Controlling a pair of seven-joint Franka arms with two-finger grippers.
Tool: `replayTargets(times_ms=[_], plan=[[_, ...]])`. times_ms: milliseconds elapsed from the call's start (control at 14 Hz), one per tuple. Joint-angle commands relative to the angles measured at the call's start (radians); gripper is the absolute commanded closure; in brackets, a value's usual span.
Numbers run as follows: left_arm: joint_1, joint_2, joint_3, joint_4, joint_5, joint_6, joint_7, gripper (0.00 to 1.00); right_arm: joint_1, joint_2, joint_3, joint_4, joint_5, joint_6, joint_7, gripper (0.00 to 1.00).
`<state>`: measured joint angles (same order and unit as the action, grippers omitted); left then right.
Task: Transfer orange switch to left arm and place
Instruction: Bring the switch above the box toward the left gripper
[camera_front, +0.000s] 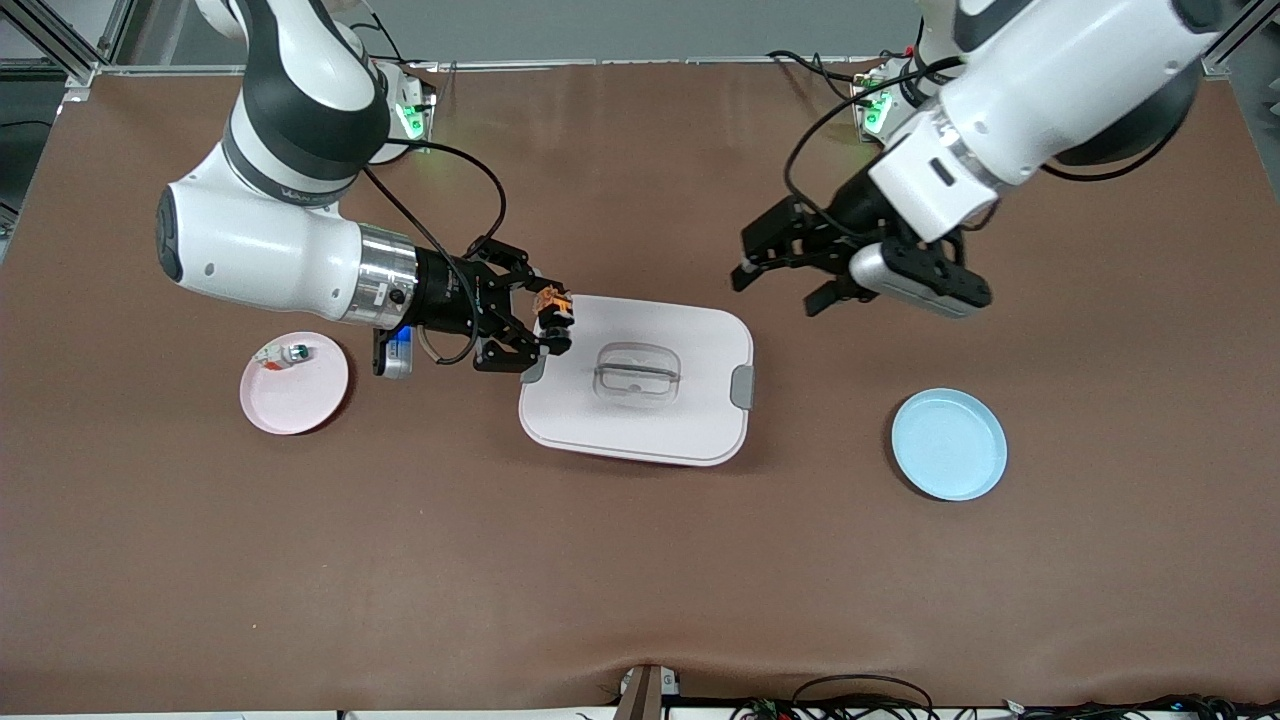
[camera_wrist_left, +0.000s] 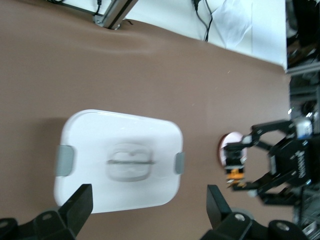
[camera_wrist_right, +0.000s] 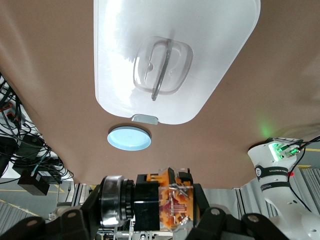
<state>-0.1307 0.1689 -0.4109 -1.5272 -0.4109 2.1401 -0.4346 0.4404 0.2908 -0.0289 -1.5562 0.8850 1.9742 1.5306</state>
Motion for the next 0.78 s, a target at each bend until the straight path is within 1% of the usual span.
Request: replayTargets(times_ms=[0, 71, 142, 285, 499, 570, 712], plan=[[-0.044, 0.033, 0.000, 0.005, -0.012, 0.088, -0.082, 0.02, 0.027, 0.010, -0.010, 0.024, 0.023, 0.028, 0.046, 1.00], [-0.062, 0.049, -0.002, 0.005, -0.012, 0.115, -0.107, 0.05, 0.038, 0.011, -0.009, 0.025, 0.025, 0.037, 0.055, 1.00], [-0.084, 0.070, -0.002, 0.009, -0.020, 0.139, -0.128, 0.10, 0.046, 0.016, -0.009, 0.027, 0.023, 0.038, 0.059, 1.00], [-0.122, 0.096, -0.002, 0.005, -0.032, 0.191, -0.179, 0.13, 0.046, 0.025, -0.009, 0.031, 0.025, 0.038, 0.062, 1.00], [-0.150, 0.116, 0.000, 0.005, -0.031, 0.201, -0.225, 0.18, 0.054, 0.028, -0.011, 0.031, 0.025, 0.040, 0.062, 1.00], [-0.152, 0.124, 0.000, 0.005, -0.031, 0.201, -0.227, 0.22, 0.054, 0.028, -0.011, 0.031, 0.025, 0.040, 0.062, 1.00], [-0.173, 0.138, 0.000, 0.007, -0.032, 0.217, -0.240, 0.27, 0.054, 0.028, -0.010, 0.031, 0.025, 0.040, 0.062, 1.00]])
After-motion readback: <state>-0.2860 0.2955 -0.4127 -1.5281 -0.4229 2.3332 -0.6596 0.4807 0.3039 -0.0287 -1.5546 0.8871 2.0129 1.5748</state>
